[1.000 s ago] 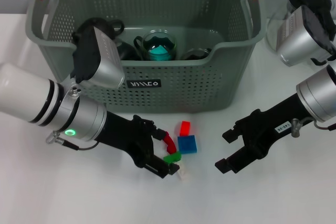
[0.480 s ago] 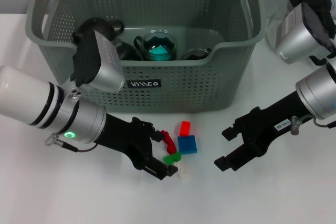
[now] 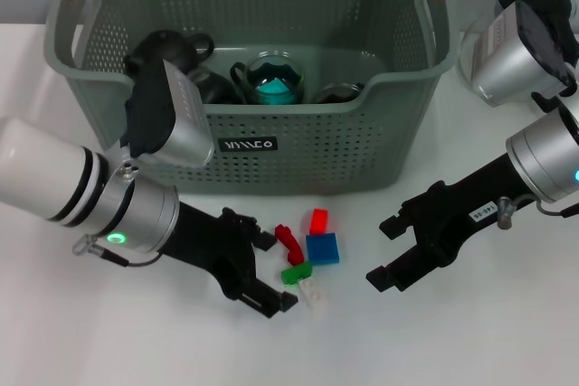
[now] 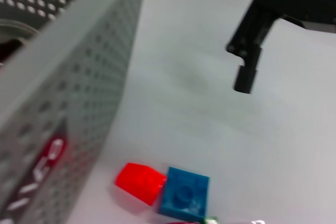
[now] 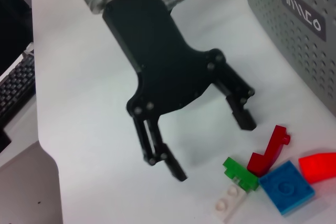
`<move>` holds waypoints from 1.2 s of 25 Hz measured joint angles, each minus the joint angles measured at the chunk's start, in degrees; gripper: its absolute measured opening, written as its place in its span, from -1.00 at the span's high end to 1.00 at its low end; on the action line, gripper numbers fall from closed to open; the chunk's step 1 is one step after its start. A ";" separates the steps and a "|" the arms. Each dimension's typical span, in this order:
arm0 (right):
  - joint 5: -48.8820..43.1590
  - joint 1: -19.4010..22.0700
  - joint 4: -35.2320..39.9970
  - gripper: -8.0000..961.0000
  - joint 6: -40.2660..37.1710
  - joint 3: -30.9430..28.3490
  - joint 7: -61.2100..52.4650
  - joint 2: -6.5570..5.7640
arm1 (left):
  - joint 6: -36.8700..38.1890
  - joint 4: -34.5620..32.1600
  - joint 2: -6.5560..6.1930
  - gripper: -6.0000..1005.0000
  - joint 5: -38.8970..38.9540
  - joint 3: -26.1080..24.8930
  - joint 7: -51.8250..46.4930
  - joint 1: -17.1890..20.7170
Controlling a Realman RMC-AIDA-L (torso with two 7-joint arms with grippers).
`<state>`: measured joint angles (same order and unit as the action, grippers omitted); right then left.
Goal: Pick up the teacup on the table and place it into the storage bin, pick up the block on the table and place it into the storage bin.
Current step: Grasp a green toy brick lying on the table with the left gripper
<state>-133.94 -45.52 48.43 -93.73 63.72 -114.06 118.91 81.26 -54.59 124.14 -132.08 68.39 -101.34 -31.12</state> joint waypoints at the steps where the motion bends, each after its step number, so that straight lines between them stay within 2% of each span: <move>1: 0.00 0.00 0.00 -0.96 0.02 0.00 0.00 0.00 | 0.49 -0.06 0.03 -0.82 0.00 0.18 -0.02 0.09; 10: 0.00 -0.33 0.07 -0.96 0.14 0.00 -0.02 0.10 | 0.43 -0.05 0.17 -0.82 -0.17 2.49 -3.11 -0.03; 15: 0.00 -0.36 0.58 -0.96 0.04 0.00 -0.07 0.09 | 0.64 -3.47 0.08 -0.52 -3.59 4.66 -7.55 -0.39; 19: 0.00 -0.36 0.67 -0.96 -0.09 0.00 -0.10 0.09 | 2.76 -8.42 0.11 -0.53 -7.12 6.81 -11.00 -0.49; 24: 0.00 -0.31 0.70 -0.96 -0.18 0.00 -0.11 0.09 | 5.69 -13.51 0.13 -0.52 -12.16 12.87 -21.13 -2.26; 30: 0.00 -0.23 0.70 -0.96 -0.22 0.00 0.10 -0.01 | 7.32 -18.50 0.35 -0.52 -14.24 21.26 -31.42 -3.91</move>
<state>-133.94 -45.75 49.13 -93.95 63.72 -113.97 118.90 88.59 -73.09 124.49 -146.32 89.65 -132.76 -35.03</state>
